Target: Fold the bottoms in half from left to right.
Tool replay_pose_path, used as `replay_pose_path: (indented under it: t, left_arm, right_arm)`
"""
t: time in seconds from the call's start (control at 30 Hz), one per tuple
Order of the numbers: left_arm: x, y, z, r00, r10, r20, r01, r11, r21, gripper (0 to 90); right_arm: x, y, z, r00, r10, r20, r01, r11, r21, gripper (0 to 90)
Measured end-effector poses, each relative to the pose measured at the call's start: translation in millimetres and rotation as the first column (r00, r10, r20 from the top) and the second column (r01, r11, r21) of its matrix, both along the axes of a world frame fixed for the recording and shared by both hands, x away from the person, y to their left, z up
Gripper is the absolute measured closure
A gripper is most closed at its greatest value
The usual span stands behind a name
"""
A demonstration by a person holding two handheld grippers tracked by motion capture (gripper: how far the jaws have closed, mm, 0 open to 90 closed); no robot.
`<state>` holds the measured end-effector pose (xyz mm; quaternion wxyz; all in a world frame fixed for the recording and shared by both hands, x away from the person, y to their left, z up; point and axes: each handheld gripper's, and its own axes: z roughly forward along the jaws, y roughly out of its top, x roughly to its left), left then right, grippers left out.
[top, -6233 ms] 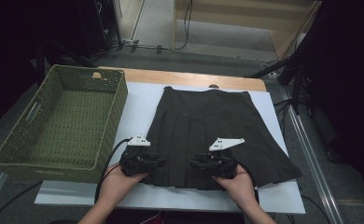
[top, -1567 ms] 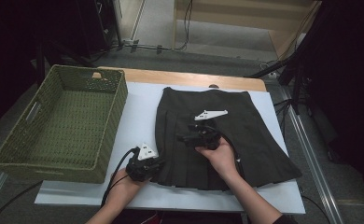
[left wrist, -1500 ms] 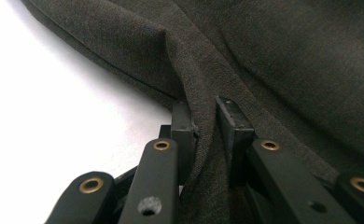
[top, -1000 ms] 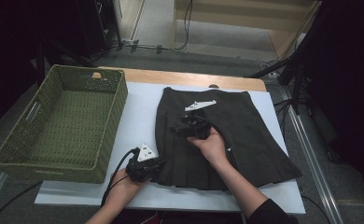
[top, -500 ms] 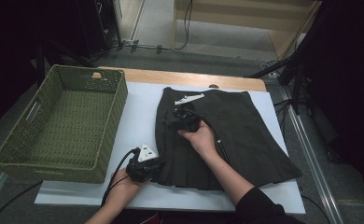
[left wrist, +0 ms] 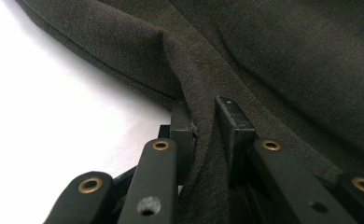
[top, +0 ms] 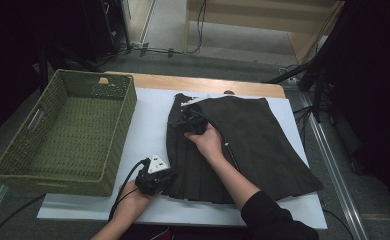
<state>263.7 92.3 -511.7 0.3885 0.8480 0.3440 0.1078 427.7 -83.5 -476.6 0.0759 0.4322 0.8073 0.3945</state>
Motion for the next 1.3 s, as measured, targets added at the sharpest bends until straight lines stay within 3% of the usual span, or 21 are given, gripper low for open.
replay_pose_path:
  t: [0.27, 0.53, 0.83, 0.93, 1.13, 1.3]
  left_arm:
    - [0.0, -0.2, -0.1, 1.0, -0.001, 0.001, 0.001, 1.0, 0.0, 78.6]
    - [0.0, -0.6, 0.0, 1.0, -0.003, 0.001, 0.003, 1.0, 0.002, 78.5]
    - [-0.1, -1.6, -0.1, 1.0, 0.001, 0.0, -0.001, 1.0, -0.002, 78.5]
    - [-0.2, -2.0, -0.2, 1.0, 0.003, -0.001, -0.003, 1.0, -0.002, 78.3]
    - [-0.8, -4.2, 0.0, 1.0, 0.006, 0.004, -0.006, 1.0, 0.003, 78.0]
    - [-0.9, -6.1, -0.1, 0.9999, 0.013, 0.002, -0.013, 0.9999, -0.003, 77.9]
  right_arm:
    - [13.9, 4.1, -6.0, 0.9998, -0.019, -0.001, 0.019, 0.9993, -0.031, 27.4]
    - [24.6, 10.6, -18.9, 0.9985, -0.049, -0.026, 0.048, 0.9984, -0.03, 25.3]
    - [30.6, 23.2, -27.9, 0.9977, -0.066, -0.016, 0.065, 0.9953, -0.071, 23.3]
    - [28.7, 24.6, -29.6, 0.9958, -0.091, -0.004, 0.09, 0.9935, -0.069, 27.4]
    - [20.3, 31.6, -32.8, 0.99, -0.108, 0.09, 0.122, 0.9797, -0.159, 40.4]
    - [18.9, 31.8, -32.6, 0.9877, -0.118, 0.103, 0.135, 0.9738, -0.183, 50.5]
